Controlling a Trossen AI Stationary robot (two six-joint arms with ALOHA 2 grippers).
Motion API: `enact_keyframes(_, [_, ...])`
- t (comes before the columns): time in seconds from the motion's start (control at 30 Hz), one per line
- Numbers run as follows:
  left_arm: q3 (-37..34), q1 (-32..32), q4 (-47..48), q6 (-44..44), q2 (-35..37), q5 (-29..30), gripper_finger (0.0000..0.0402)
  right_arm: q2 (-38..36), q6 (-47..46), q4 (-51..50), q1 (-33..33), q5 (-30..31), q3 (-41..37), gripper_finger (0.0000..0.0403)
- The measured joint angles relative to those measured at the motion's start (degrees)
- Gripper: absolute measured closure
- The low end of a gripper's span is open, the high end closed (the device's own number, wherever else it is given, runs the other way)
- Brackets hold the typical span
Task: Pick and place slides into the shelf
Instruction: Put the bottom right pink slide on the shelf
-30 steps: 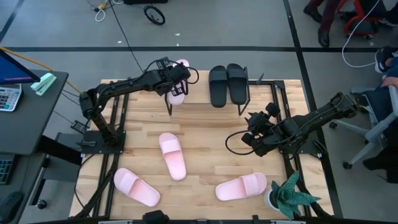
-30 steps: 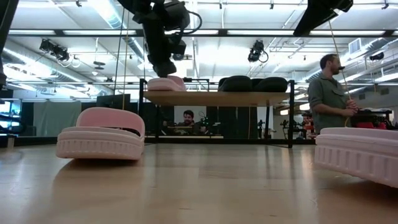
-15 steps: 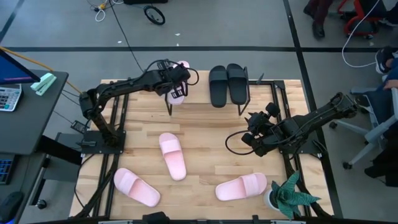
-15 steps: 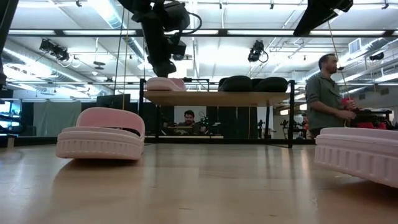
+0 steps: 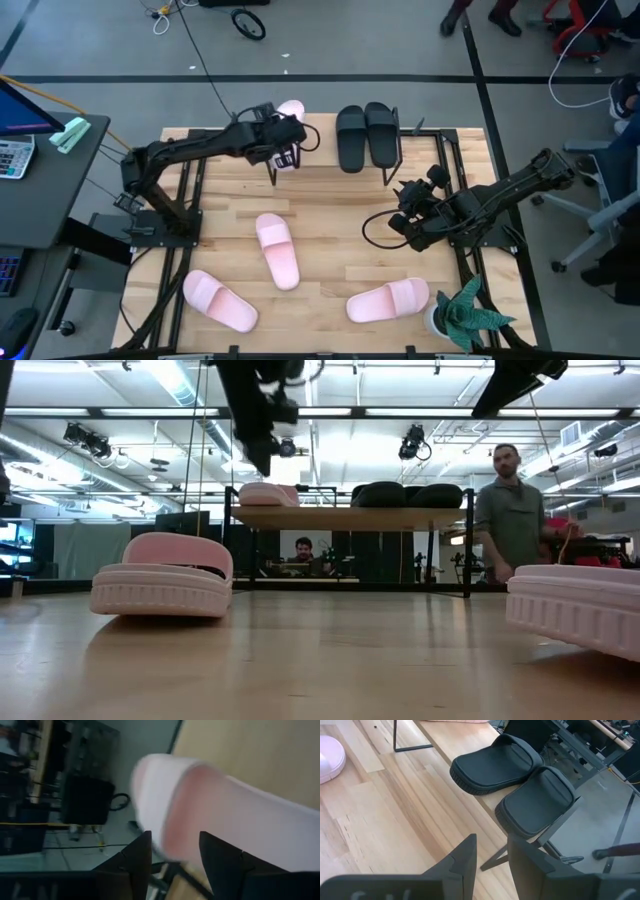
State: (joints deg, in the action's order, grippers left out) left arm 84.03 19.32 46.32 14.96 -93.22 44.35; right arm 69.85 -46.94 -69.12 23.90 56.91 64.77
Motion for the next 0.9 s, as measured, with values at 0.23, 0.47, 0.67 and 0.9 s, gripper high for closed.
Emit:
enact_keyframes(0.23, [0.04,-4.83,0.94,-1.03,7.76,1.51,0.0236,-0.01,-6.19,1.72,0.0,-4.29,0.0,0.0289])
enact_keyframes(0.47, [0.07,-11.62,1.31,-5.81,14.15,1.48,0.0244,0.28,-10.87,5.92,1.92,-25.86,-0.02,0.0289])
enact_keyframes(0.67, [0.07,-16.93,2.36,-12.11,16.18,1.47,0.0252,0.28,-10.96,16.63,3.68,-30.97,-0.02,0.0289])
enact_keyframes(0.9, [0.07,-20.74,2.57,-12.39,15.69,1.47,0.0268,0.28,-4.66,18.87,1.55,-32.63,-0.02,0.0289])
